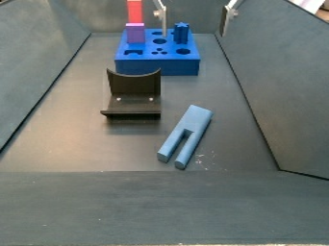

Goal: Pick up the square-circle object. Move up. Place the square-circle object on the fixture. Regrasp the square-circle object. Rotate the square-circle object. Move to above the board. Insert the square-circle object.
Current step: Pick up the square-circle object.

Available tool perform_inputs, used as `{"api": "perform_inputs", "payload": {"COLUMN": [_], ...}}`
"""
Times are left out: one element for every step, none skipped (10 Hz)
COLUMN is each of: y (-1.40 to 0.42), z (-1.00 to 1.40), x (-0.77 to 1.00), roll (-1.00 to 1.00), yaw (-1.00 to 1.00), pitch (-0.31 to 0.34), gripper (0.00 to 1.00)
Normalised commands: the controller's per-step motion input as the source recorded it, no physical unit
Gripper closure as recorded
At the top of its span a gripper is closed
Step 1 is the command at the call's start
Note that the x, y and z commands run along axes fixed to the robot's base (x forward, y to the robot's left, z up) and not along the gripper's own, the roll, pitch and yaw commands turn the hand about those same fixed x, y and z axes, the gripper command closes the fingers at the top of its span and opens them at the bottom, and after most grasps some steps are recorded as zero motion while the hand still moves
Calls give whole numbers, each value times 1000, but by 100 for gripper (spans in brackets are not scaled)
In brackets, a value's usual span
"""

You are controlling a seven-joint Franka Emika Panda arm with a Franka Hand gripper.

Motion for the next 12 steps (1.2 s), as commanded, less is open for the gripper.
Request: {"api": "perform_inputs", "payload": {"y": [131, 103, 100, 97, 94, 97, 94, 83, 74, 80, 86, 37], "z": [-814, -789, -786, -780, -746, -649, -611, -594, -580, -574, -597, -686], "x": [29, 37, 40, 14, 0, 0, 0, 0, 0, 0, 0, 0], "roll": [-114, -126, -127, -131, -147, -197, -223, -231, -233, -247, -263, -224], "yaw": [-751, -766, -766, -769, -746, -666, -529, -526, -537, -443, -249, -183], "pitch": [0, 0, 0, 0, 0, -14, -59, -61, -74, -66, -66, -100], "gripper": [0, 0, 0, 0, 0, 0, 0, 0, 0, 0, 0, 0]}}
